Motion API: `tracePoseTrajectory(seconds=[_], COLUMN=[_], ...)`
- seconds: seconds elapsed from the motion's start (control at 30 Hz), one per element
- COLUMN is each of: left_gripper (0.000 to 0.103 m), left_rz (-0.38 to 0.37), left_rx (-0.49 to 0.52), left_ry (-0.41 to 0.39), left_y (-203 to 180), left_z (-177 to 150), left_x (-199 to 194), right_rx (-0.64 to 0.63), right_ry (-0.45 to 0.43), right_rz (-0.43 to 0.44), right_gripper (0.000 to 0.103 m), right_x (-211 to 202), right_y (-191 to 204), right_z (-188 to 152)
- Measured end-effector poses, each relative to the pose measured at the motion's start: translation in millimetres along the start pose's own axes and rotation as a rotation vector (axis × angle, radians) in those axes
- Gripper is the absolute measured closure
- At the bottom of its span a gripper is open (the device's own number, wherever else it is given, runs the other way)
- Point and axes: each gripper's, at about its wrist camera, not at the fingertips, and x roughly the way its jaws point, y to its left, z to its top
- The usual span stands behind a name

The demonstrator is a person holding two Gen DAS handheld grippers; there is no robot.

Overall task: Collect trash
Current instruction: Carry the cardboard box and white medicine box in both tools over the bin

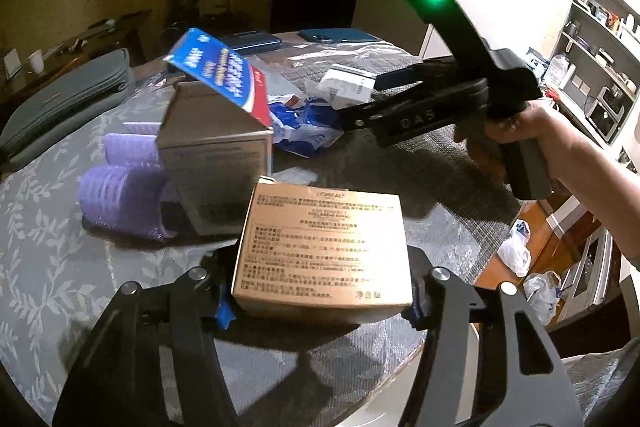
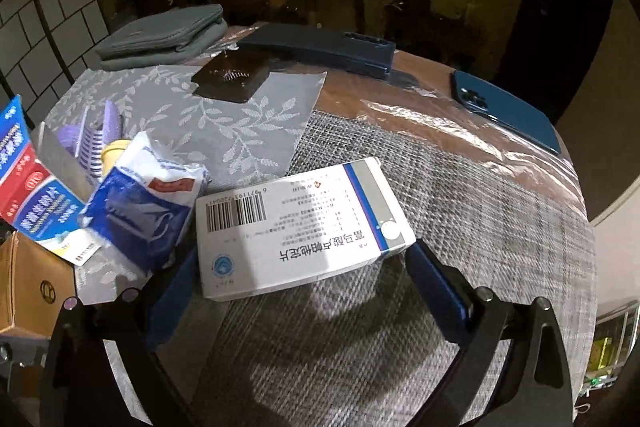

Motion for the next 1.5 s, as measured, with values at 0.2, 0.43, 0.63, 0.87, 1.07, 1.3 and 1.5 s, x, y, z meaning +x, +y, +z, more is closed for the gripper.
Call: tracePoseTrajectory(seconds=[0.2,0.43,0.63,0.87,1.07,1.3,1.5], left_gripper=[0.043,0.043,0.043,0.042,0.043,0.043,0.043], left_rz=[0.008,0.039,0.073,0.098,0.114,0.12,0.114], left_rx=[-0.035,-0.06,-0.081,-0.108,-0.116,-0.119,-0.11], left_ry=[-0.015,-0.004,0.002,0.006,-0.005,-0.022,-0.024], left_y=[2.8,4.7,6.9,5.8,5.9,5.9,1.9], left_z=[0.7,-0.6,-4.3,-11.1,-14.9,-18.1,-24.7], left_x=[-7.9,-12.1,-16.2,-22.4,-33.6,-48.2,-59.1], right_rx=[0.07,0.117,0.143,0.157,0.167,0.155,0.133], right_ry=[-0.026,-0.033,-0.038,-0.047,-0.061,-0.09,-0.101], right_rz=[0.003,0.012,0.023,0.051,0.076,0.103,0.126], right_gripper=[0.005,0.005,0.005,0.005,0.005,0.005,0.005], right_x=[-19.4,-40.2,-55.3,-72.2,-87.3,-111.0,-124.3], right_y=[-5.7,-3.3,4.4,19.0,30.2,43.2,55.0], right_z=[-10.8,-31.0,-48.0,-65.3,-75.4,-81.1,-88.9])
